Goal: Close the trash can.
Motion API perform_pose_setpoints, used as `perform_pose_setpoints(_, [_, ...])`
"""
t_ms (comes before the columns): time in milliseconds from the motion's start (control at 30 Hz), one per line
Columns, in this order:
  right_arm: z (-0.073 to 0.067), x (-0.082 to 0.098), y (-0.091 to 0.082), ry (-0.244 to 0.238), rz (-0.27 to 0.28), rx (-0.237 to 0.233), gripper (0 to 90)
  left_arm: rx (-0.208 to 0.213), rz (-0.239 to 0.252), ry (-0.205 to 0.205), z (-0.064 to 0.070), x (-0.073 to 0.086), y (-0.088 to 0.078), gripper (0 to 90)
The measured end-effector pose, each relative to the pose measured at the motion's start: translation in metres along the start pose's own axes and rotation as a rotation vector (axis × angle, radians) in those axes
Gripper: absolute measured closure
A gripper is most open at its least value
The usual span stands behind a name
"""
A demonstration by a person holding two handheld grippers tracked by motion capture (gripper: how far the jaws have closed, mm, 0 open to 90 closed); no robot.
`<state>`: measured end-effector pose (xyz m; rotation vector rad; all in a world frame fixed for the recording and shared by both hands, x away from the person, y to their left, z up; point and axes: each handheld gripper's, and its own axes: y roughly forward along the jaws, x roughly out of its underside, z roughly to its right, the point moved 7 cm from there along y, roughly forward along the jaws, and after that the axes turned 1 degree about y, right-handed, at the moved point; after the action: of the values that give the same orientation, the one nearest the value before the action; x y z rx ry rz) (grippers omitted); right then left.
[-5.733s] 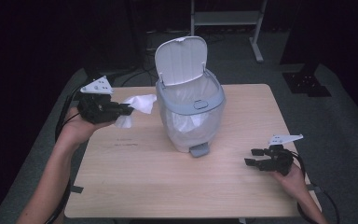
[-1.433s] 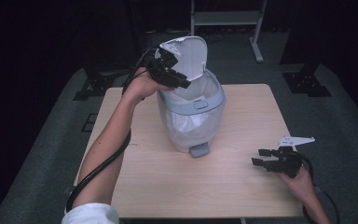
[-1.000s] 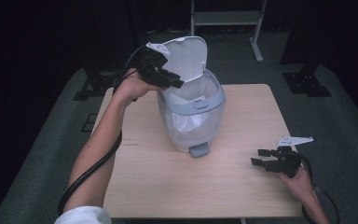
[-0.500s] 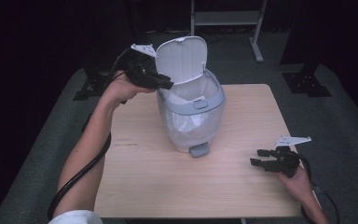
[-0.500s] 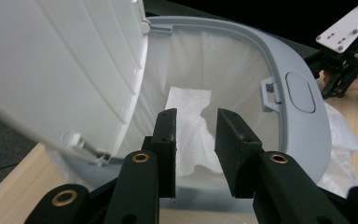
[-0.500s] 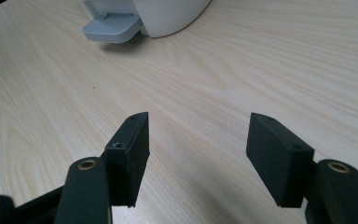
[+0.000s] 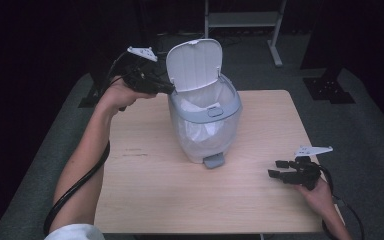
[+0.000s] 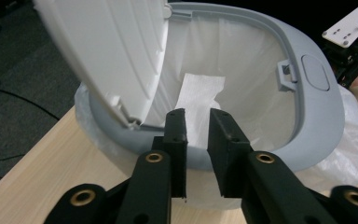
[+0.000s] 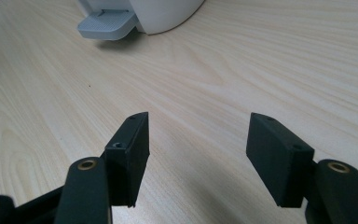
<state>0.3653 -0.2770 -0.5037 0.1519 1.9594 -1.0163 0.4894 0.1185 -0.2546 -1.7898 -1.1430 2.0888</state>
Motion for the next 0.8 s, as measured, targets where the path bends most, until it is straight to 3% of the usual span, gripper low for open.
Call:
perform_pose_setpoints(300, [0.001, 0.0, 0.0, 0.01, -0.001, 0.001, 38.3, -0.028, -0.003, -0.024, -0.02, 0.008, -0.005, 82.7])
perform_pose_setpoints(400, [0.003, 0.001, 0.0, 0.014, 0.002, 0.002, 38.3, -0.048, -0.01, -0.038, -0.032, 0.011, -0.004, 83.9])
perform_pose_setpoints(800, [0.004, 0.001, -0.004, 0.018, 0.014, 0.012, 38.3, -0.076, 0.004, -0.066, -0.059, 0.006, 0.0, 83.9])
